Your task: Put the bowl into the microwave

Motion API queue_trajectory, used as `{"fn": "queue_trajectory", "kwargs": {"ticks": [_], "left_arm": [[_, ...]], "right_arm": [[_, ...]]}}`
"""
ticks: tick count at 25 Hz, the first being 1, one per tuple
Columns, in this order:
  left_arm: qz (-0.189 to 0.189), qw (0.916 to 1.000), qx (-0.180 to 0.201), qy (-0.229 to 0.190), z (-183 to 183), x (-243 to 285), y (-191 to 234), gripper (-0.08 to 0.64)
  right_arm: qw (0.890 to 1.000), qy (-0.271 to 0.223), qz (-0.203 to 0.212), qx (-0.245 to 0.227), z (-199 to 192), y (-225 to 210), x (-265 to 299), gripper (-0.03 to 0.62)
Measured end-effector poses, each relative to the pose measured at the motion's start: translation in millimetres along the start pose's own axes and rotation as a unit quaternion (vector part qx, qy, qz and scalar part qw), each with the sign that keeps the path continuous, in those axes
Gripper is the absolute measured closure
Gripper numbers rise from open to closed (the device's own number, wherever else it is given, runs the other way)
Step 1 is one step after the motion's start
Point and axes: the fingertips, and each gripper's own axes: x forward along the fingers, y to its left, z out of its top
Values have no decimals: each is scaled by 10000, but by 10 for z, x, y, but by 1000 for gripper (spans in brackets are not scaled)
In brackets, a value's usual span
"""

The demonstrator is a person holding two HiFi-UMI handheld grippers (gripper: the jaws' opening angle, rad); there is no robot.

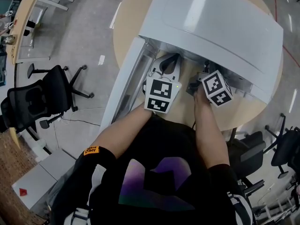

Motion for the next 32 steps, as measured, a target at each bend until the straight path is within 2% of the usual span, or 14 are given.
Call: {"fn": "queue_trajectory", "kwargs": {"ticks": [10, 21, 27, 32], "left_arm": [[-181, 9997, 11, -146, 49, -226, -108, 515], [-352, 9989, 82, -284, 77, -506, -196, 515], [-451, 9979, 37, -473, 185, -693, -238, 515], [-613, 9955, 15, -727, 324, -939, -309, 515]], "right_arm": [[9979, 59, -152, -627, -128, -1, -375, 555], [9959, 56, -238, -877, -188, 30, -599, 557], [9900, -179, -56, -1395, -54, 318, -932, 557], [9795, -442, 43, -1965, 115, 614, -1318, 557]]}}
